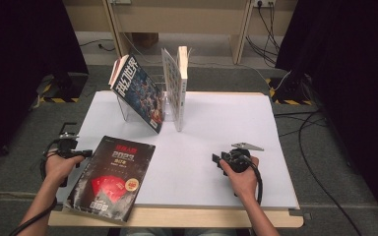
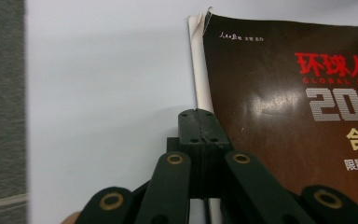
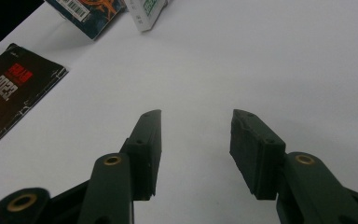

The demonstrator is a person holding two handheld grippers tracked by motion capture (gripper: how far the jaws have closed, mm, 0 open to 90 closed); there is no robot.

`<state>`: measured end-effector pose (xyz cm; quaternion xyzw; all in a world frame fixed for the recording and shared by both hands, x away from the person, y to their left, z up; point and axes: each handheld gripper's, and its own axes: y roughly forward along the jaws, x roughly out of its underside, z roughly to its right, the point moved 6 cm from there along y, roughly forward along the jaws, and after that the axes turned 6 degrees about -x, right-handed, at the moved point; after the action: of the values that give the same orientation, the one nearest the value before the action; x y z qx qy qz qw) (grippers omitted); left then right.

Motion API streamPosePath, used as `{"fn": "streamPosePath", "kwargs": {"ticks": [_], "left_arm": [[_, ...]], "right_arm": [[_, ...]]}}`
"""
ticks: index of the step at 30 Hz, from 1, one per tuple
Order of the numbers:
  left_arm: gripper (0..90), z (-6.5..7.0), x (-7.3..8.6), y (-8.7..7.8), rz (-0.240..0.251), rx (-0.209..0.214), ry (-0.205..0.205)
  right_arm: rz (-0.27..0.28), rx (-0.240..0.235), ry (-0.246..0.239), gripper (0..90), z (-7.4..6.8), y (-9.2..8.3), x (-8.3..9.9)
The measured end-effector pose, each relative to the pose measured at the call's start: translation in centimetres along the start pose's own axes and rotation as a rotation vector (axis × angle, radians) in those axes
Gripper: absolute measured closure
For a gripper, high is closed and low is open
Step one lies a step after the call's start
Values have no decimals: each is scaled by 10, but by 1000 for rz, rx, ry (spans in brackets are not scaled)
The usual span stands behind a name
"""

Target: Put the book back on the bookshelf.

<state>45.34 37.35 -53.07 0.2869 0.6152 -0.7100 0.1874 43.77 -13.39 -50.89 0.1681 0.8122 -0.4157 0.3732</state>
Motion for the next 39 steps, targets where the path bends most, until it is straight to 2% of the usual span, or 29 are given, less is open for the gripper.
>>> {"fn": "streamPosePath", "kwargs": {"ticks": [2, 5, 7, 9, 11, 13, 17, 19, 24, 27, 29, 33, 39], "left_arm": [[896, 7, 2, -1, -5, -15, 13], [896, 20, 6, -4, -18, -4, 0], [896, 29, 9, -6, -29, 2, 8], [895, 38, 12, -8, -39, 10, -7], [895, 46, 14, -10, -43, -5, 9], [895, 54, 16, -11, -50, -13, 7], [895, 68, 20, -14, -68, 4, 15], [895, 74, 21, -15, -77, 13, 5], [895, 85, 24, -16, -88, 5, 12], [894, 90, 25, -17, -94, 12, 26], [894, 90, 25, -17, -90, 13, 19], [879, 86, 25, -17, -82, 43, -6], [872, 85, 27, -19, -78, 57, -8]], "right_arm": [[-2, 0, 0, 544, 0, 0, 0], [-4, 2, -1, 544, 0, 0, 0], [-11, 6, 1, 544, -1, 0, 1], [-15, 6, 1, 544, -1, 1, 1], [-18, 5, 3, 544, -1, 1, 2], [-27, 6, 7, 545, -2, 2, 3], [-45, 11, 13, 548, -3, 4, 5], [-47, 11, 9, 549, -3, 5, 5], [-64, 13, 18, 552, -4, 7, 7], [-76, 11, 21, 555, -7, 10, 8], [-86, 6, 19, 560, -9, 12, 10], [-105, -11, 19, 586, -17, 16, 10], [-141, -35, 1, 697, -29, 24, 10]]}}
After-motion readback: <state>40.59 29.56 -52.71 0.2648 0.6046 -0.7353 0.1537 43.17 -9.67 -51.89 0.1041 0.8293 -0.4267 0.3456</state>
